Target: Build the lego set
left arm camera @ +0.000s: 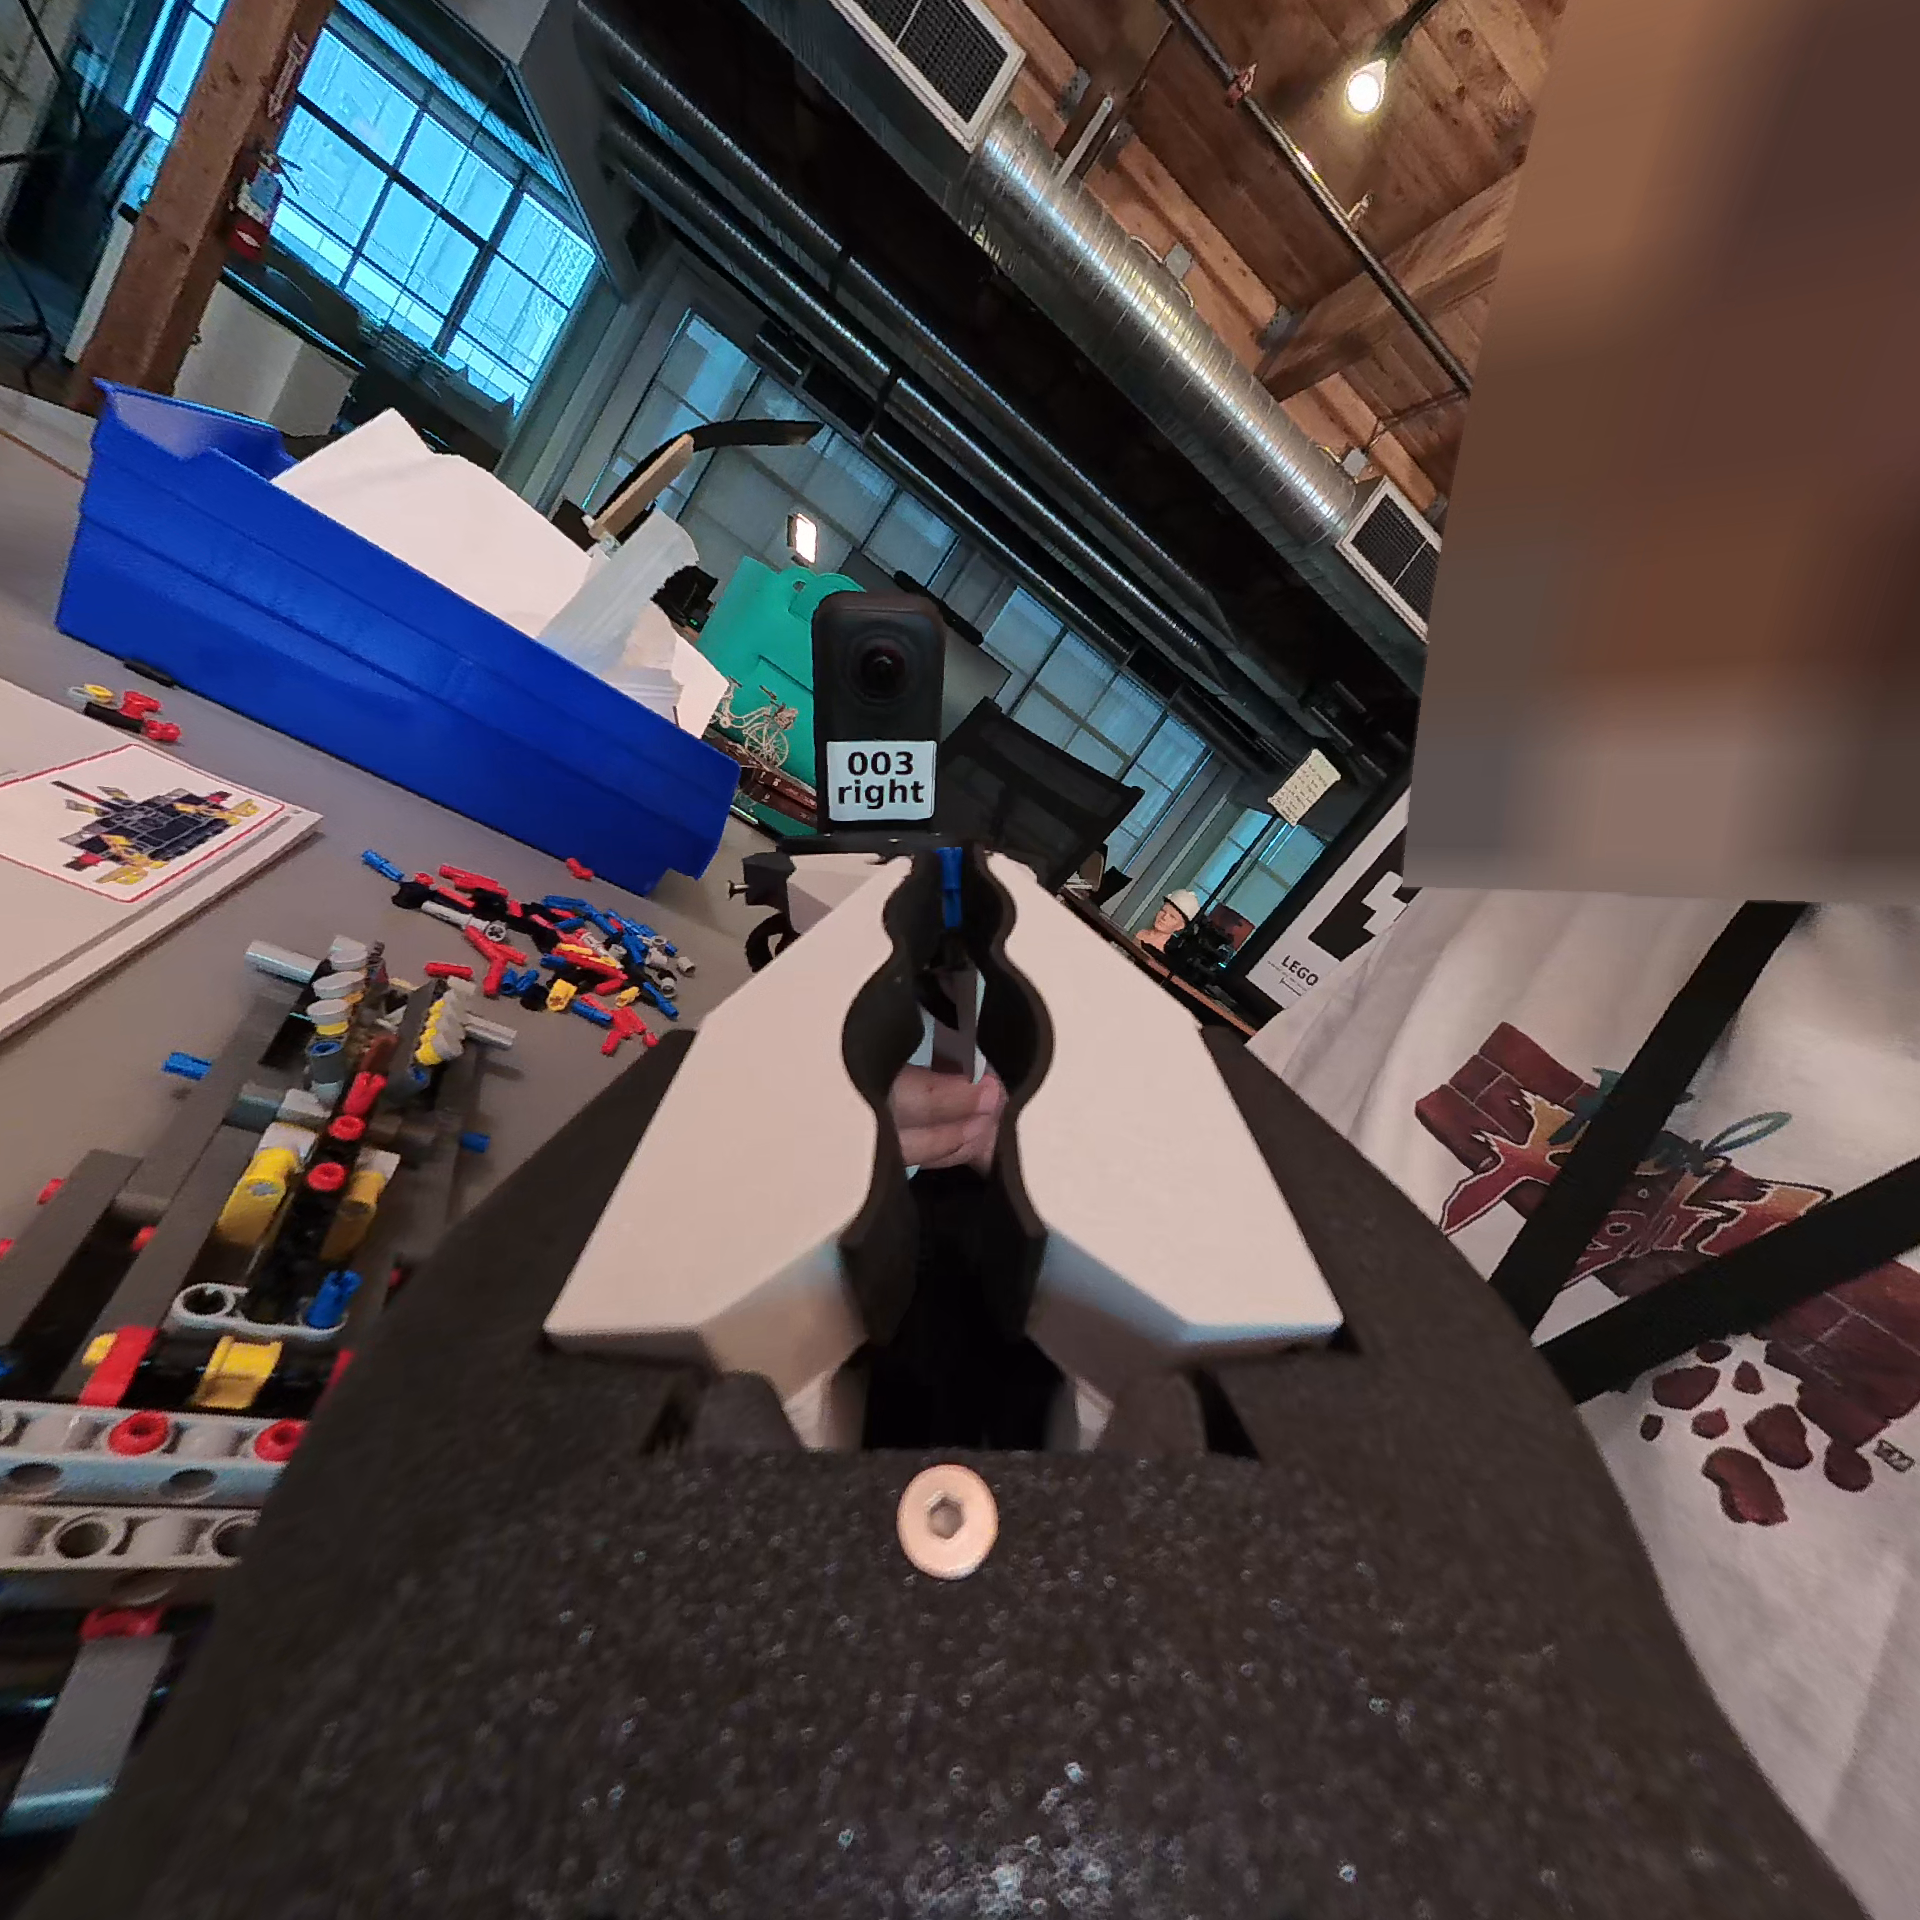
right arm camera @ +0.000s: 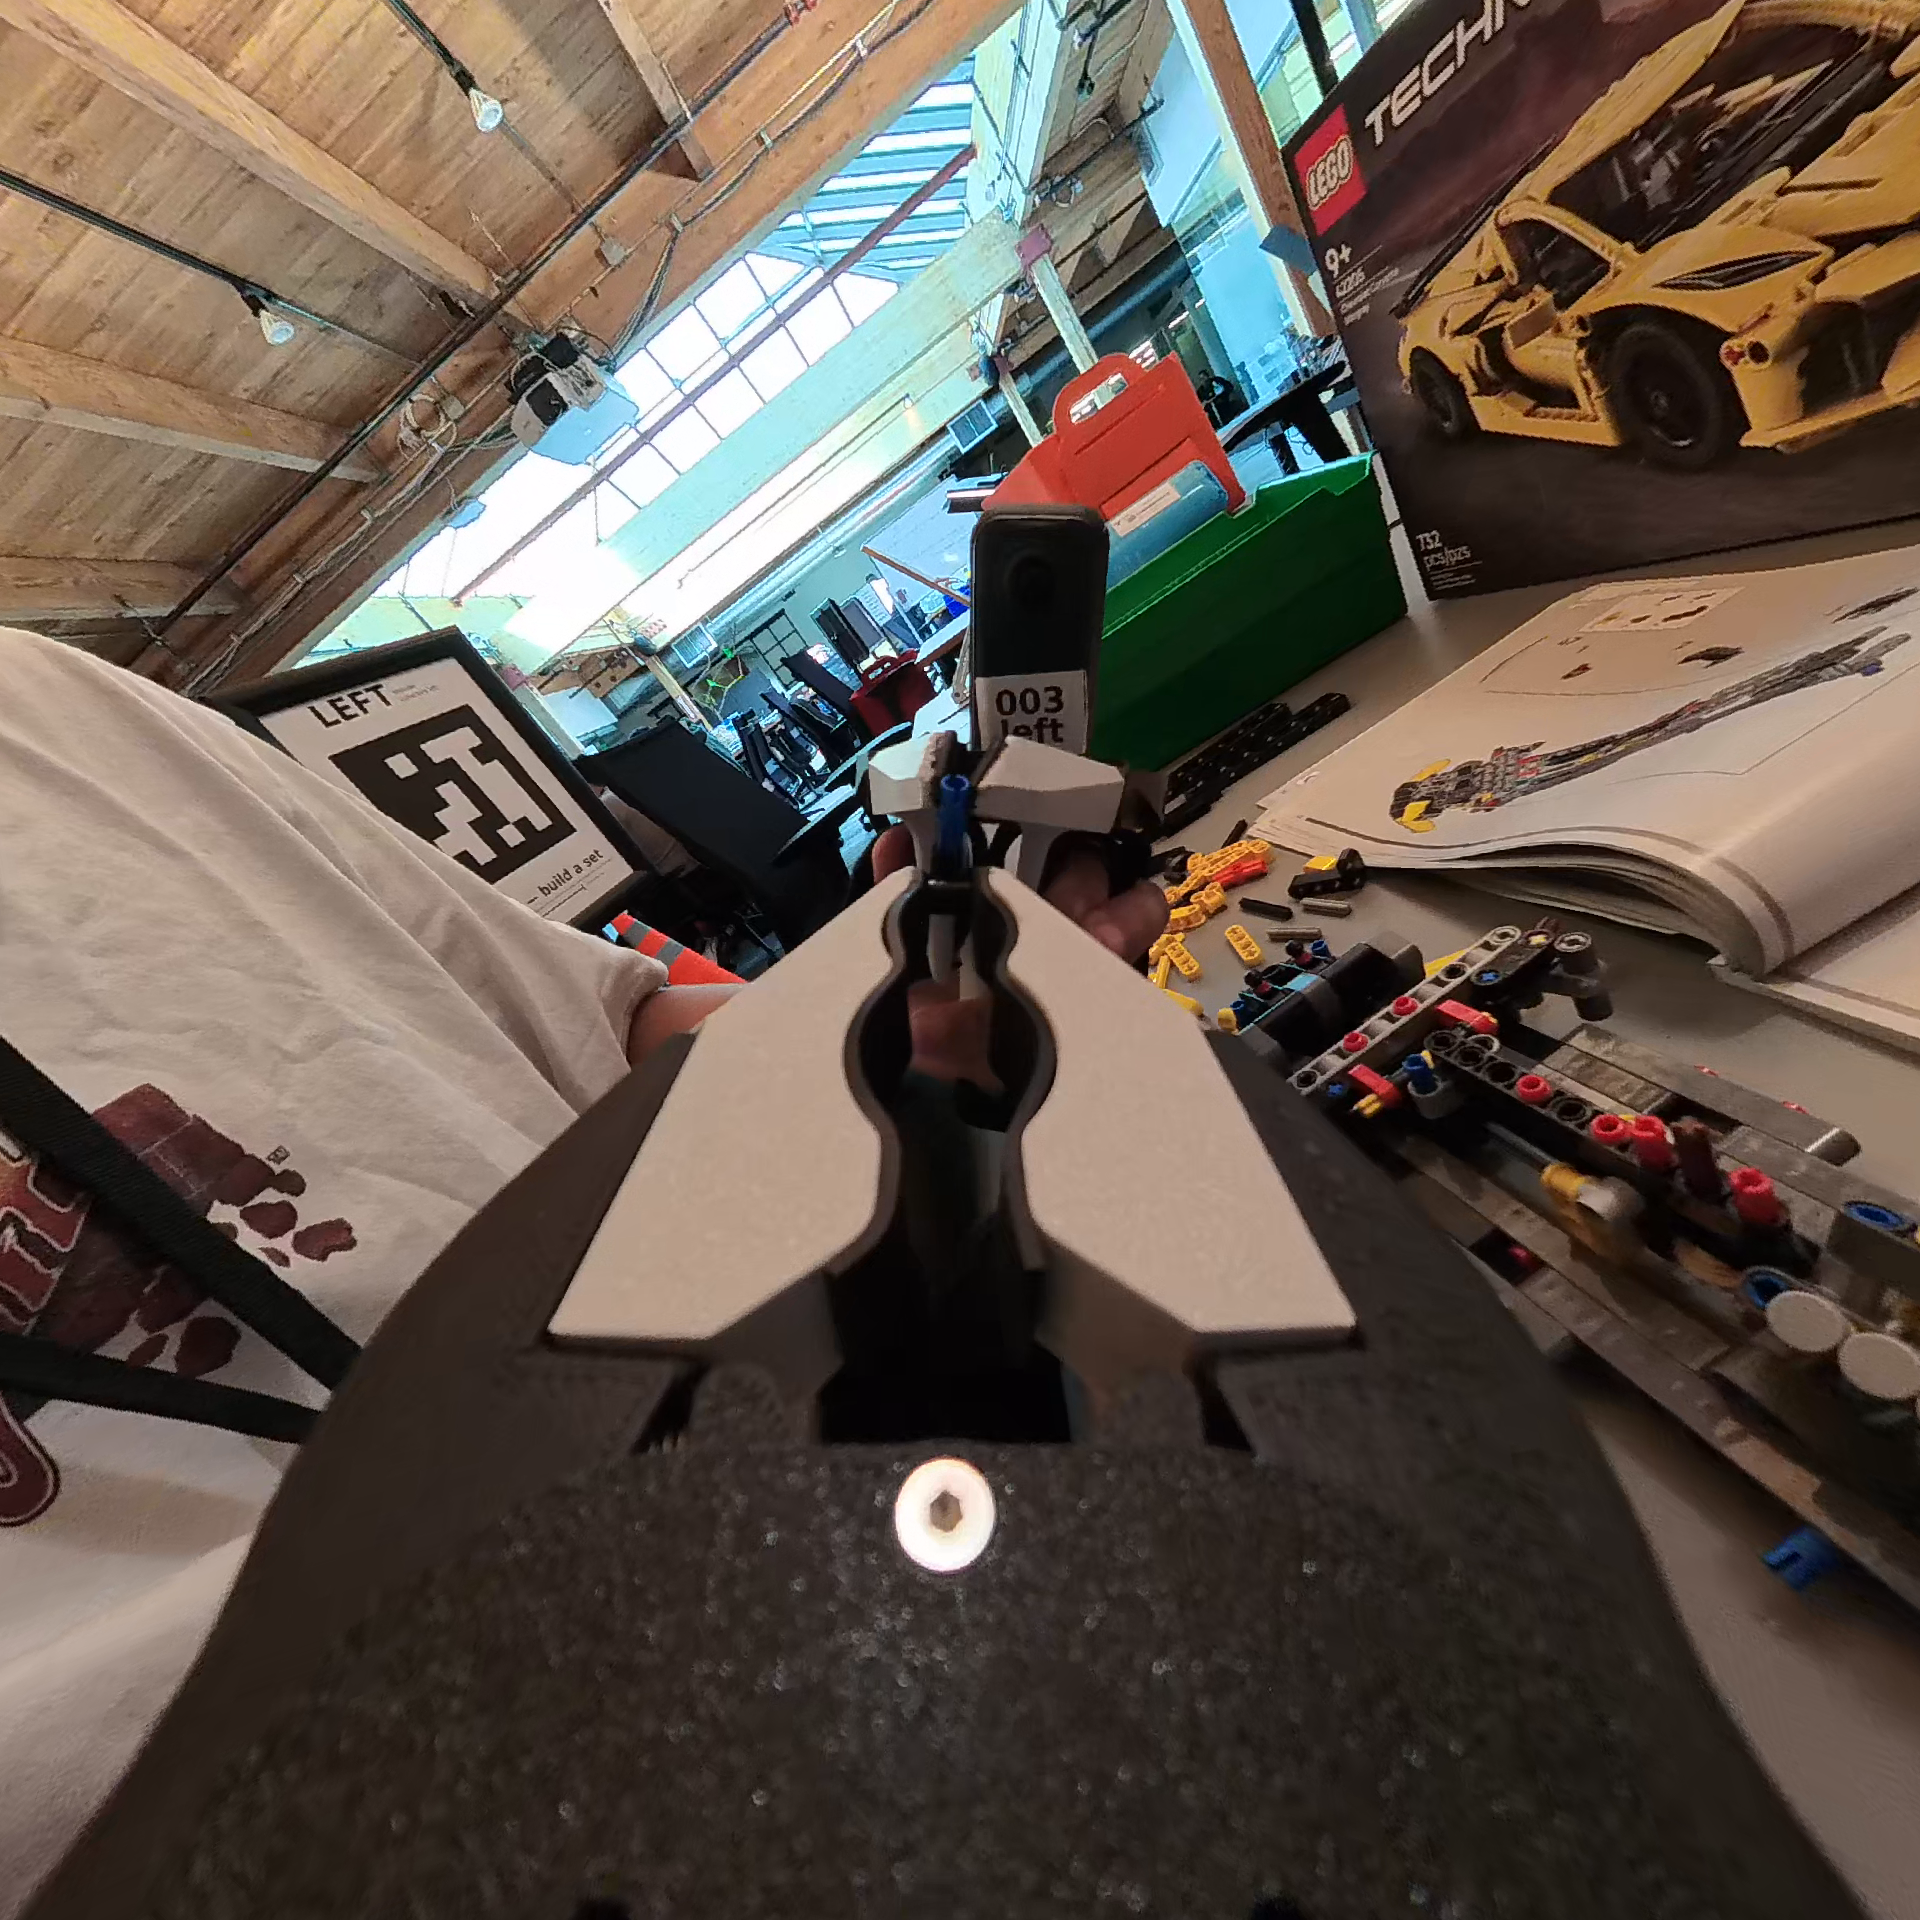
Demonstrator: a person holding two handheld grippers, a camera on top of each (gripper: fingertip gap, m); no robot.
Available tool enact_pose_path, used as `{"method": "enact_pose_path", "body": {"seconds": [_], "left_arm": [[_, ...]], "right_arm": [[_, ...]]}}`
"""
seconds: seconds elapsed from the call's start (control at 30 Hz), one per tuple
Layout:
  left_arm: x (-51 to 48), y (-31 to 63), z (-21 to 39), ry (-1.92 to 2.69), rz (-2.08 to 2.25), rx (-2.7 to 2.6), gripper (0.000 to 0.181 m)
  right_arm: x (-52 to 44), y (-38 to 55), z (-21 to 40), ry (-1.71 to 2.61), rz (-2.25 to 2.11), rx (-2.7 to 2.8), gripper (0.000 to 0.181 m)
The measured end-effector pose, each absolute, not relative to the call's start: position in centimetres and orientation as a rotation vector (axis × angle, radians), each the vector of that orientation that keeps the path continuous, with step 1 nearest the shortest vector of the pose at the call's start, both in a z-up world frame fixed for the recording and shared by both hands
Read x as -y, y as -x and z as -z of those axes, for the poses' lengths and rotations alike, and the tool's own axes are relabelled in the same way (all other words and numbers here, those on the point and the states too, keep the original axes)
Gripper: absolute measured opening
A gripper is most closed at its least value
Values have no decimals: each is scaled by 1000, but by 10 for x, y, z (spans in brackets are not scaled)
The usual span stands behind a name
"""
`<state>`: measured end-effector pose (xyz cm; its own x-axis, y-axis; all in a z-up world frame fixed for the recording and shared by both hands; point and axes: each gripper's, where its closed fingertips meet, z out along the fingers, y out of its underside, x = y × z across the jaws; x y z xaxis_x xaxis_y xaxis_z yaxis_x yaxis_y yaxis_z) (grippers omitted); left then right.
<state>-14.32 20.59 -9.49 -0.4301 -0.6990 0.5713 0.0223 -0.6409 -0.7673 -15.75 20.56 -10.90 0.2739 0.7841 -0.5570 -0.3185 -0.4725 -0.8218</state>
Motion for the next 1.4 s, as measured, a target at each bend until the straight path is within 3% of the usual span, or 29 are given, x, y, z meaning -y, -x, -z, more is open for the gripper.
{"method": "enact_pose_path", "body": {"seconds": [0.83,0.9,0.97,1.2,1.4], "left_arm": [[-201,145,101,1368,2115,-1079,2],[-200,151,98,1331,2057,-1163,14],[-202,156,105,1316,1802,-1334,24],[-224,161,152,1021,420,-1941,25],[-222,148,159,827,88,-2017,26]], "right_arm": [[-203,157,113,1569,-1487,432,6],[-203,157,113,1569,-1509,426,6],[-203,155,115,1580,-1528,423,6],[-209,158,137,1714,-1385,455,6],[-213,161,149,1779,-1327,468,7]]}}
